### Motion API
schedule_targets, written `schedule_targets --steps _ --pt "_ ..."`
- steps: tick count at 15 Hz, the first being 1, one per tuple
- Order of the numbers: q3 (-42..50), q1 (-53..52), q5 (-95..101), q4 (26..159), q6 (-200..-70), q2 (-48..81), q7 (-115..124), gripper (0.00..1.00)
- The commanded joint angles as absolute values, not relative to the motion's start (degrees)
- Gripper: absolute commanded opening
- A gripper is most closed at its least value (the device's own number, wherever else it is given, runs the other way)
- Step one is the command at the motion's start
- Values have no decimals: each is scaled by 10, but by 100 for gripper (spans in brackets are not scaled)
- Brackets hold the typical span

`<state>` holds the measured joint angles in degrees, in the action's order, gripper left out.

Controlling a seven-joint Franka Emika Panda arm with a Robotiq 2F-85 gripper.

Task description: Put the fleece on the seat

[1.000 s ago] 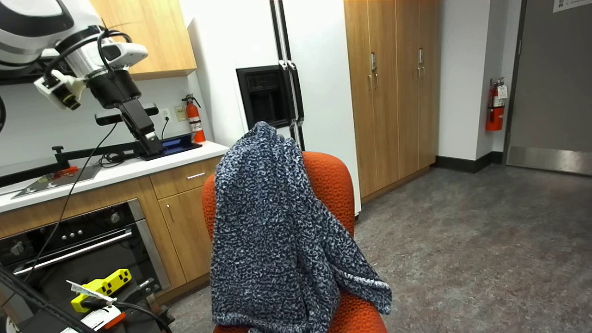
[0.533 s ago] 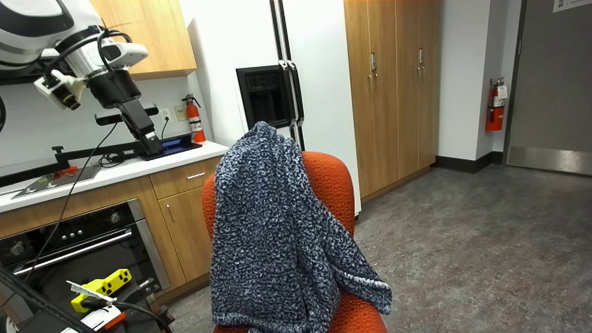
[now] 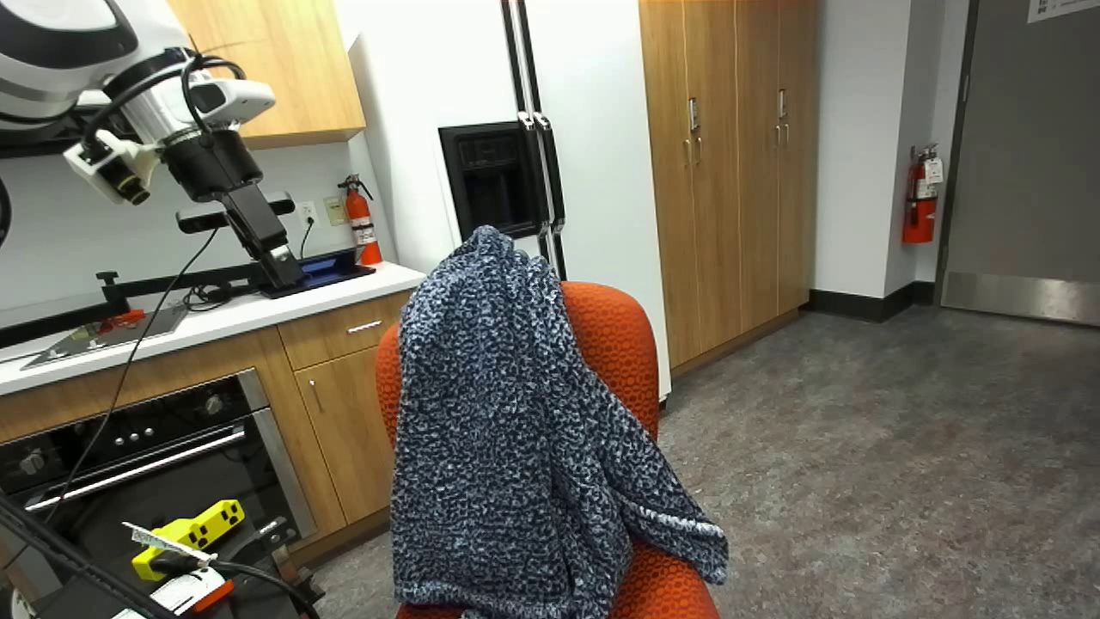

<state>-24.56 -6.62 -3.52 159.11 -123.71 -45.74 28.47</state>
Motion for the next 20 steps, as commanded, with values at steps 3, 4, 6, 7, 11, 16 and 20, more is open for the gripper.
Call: schedule_targets --steps 3,4,6,7,11,16,20 --pt "-227 -61 -2 1575 -1235 -425 262 100" --pt "-223 -58 8 1566 -1234 -411 254 100" --pt "-217 -51 30 1547 -1233 -383 243 100" --pt "-215 -46 44 1535 -1234 -365 239 100" --pt "-217 -41 83 1467 -1241 -288 239 100" --pt "-209 -41 127 1369 -1312 -179 235 100" --pt "-200 -48 175 1302 -1393 -92 212 100"
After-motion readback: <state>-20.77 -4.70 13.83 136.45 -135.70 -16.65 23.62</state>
